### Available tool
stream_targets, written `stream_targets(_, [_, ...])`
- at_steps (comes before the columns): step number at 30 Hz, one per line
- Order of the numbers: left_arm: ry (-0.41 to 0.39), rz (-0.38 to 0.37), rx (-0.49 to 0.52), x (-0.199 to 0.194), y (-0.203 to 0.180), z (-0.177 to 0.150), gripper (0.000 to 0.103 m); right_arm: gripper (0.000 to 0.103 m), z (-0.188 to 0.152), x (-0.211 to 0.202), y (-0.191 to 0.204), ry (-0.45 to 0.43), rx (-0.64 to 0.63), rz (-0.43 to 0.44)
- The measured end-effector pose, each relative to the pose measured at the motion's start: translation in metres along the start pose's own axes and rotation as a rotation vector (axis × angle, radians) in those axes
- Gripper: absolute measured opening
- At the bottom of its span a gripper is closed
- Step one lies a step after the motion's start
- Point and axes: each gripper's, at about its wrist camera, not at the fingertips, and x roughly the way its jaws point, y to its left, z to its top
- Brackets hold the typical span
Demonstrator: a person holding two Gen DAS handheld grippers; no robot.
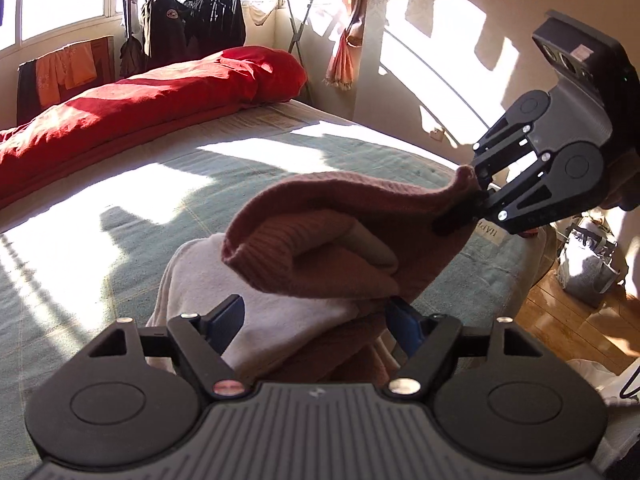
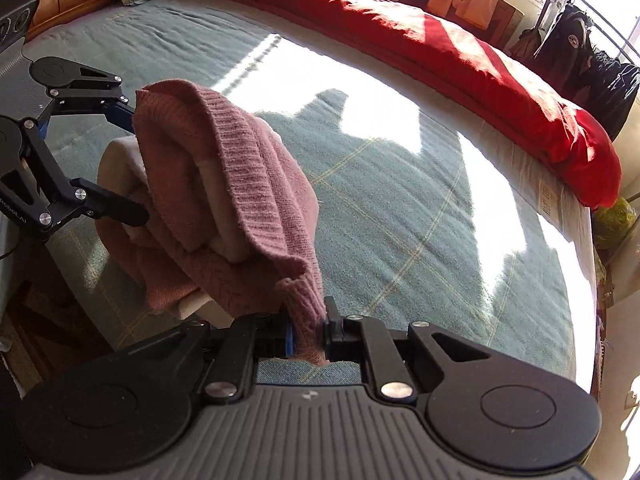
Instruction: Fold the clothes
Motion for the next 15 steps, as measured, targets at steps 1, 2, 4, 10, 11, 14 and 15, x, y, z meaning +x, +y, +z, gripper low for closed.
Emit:
stream_targets(1, [-0.009, -0.020, -0.019, 0.003, -0.002, 0.002, 0.077, 0.015, -0.001, 0.000, 0.000, -0.005, 0.007, 0.005])
stream_targets(2, [-0.017, -0.029, -0.033, 0.006, -0.003, 0.004, 0.077, 0.015, -0.002, 0.000, 0.000, -0.008, 0.012, 0.008])
stream_targets(4, [-0.016, -0.032, -0.076, 0.014, 0.000, 0.006, 0.077, 0.015, -0.002, 0.001, 0.001, -0.011, 0.014, 0.010])
stream_targets(10, [0.004, -0.027, -0.190, 0.030, 0.016, 0.009, 0.030, 0.015, -0.002, 0.007, 0.000, -0.016, 0.022, 0.007])
stream_targets(11, [0.002, -0.019, -0.195, 0.028, 0.019, 0.009, 0.020, 0.015, -0.003, 0.007, -0.001, -0.020, 0.031, 0.010])
stream_targets(14, [-0.010, 0.016, -0.219, 0.018, 0.033, 0.012, 0.014, 0.015, -0.002, 0.005, -0.002, -0.041, 0.056, 0.031])
stream_targets(15, [-0.017, 0.030, -0.222, 0.014, 0.037, 0.014, 0.012, 0.015, -0.002, 0.004, -0.002, -0.049, 0.064, 0.038])
